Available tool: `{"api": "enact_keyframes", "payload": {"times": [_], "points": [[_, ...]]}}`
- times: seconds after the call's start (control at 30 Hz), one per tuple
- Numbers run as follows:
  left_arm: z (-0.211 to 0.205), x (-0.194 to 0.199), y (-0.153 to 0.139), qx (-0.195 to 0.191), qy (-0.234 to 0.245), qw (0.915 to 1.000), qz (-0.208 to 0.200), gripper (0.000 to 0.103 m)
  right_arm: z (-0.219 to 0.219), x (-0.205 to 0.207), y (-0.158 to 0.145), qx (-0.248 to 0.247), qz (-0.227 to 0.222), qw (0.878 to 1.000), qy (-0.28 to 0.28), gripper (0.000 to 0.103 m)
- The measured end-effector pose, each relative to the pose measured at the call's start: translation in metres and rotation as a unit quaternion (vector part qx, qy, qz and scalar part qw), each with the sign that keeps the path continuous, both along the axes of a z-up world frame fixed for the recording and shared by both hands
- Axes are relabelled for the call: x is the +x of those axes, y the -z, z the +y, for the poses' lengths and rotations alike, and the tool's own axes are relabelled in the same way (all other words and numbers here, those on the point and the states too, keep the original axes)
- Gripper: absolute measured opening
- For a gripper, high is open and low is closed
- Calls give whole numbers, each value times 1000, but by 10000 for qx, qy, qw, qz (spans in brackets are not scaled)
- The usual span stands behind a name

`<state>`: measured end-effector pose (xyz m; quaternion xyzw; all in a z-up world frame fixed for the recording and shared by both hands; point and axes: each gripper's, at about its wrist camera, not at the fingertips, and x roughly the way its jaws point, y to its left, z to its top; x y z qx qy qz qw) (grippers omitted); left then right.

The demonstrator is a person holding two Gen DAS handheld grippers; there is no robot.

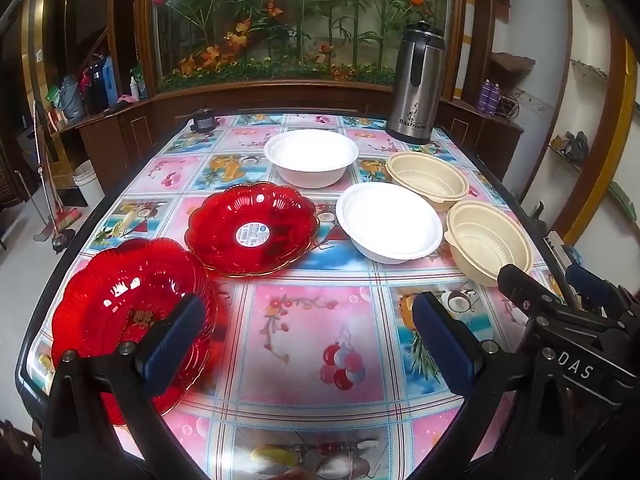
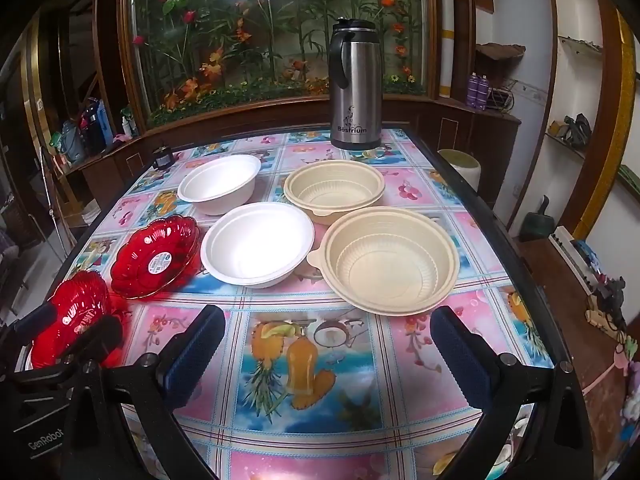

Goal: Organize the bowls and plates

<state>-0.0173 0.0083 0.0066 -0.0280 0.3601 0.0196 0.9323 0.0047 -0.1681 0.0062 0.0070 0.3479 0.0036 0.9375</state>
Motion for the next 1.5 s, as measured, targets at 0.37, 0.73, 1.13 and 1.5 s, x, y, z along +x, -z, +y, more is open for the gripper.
{"api": "enact_keyframes", "payload": {"times": [0.37,0.73,1.13,1.5], "points": [[3,0,2,1,-34,10000,35,103,-3,0,1,27,49,10000,-21,103],[5,-1,2,8,-75,10000,65,103,-1,1,1,28,44,10000,-31,103],[8,-2,2,-6,-112,9999,91,103,1,0,0,1,39,10000,-50,103],[10,-2,3,1,-121,9999,99,103,3,1,0,-16,37,10000,-79,103]]}}
